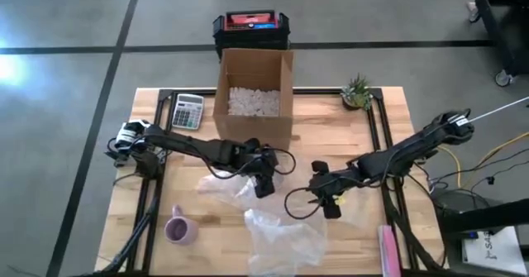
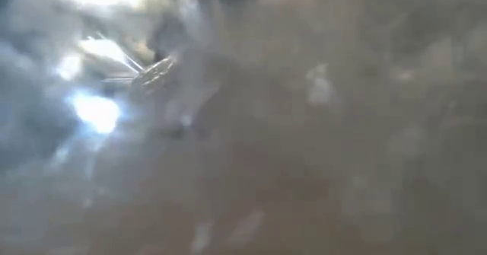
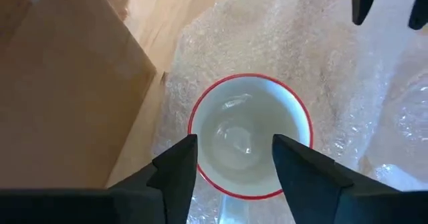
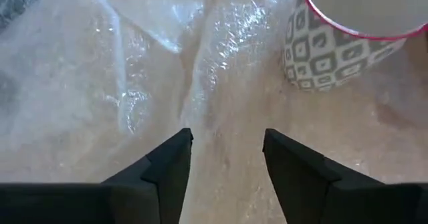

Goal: Wrap mug
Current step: Wrap the white mug with the bubble wrap

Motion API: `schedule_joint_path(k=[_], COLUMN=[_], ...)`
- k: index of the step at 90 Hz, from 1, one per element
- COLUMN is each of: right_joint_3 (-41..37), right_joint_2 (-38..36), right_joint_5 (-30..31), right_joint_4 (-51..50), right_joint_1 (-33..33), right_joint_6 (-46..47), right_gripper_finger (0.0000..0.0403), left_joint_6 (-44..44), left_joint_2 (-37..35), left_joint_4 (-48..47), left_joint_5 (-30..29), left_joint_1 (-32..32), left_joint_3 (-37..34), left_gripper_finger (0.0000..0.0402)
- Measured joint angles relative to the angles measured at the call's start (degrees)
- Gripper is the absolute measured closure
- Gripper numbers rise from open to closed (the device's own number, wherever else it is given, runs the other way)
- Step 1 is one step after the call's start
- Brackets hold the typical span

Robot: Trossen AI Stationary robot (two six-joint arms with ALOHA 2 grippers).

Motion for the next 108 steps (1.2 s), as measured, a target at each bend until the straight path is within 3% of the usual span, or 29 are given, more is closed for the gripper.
schedule_joint_path(k=[20,41,61,81,100,108], right_joint_3=[0.9,1.0,1.0,1.0,1.0,1.0], right_joint_2=[0.0,0.1,0.2,0.2,0.2,0.2], right_joint_5=[0.0,0.0,0.0,0.0,0.2,3.5], right_joint_4=[0.1,-0.1,-0.1,-0.1,-0.2,-0.2], right_joint_1=[0.0,0.0,0.0,0.0,0.0,0.0], right_joint_6=[-0.6,0.2,0.0,3.4,3.4,4.0], right_gripper_finger=[0.0251,0.0268,0.0283,0.0298,0.0306,0.0302], left_joint_6=[-1.8,-10.0,-16.6,-18.9,-18.6,-18.6], left_joint_2=[-2.5,-6.2,-10.9,-13.6,-12.8,-12.5], left_joint_4=[-4.8,-12.8,-11.1,-3.1,-0.7,-0.5], left_joint_5=[0.9,0.3,-0.3,-0.3,2.2,2.5], left_joint_1=[-0.6,-3.4,-5.4,-5.5,-5.6,-5.7], left_joint_3=[-0.3,-6.1,-13.5,-21.2,-23.3,-23.3], left_gripper_finger=[0.0249,0.0267,0.0276,0.0274,0.0281,0.0284])
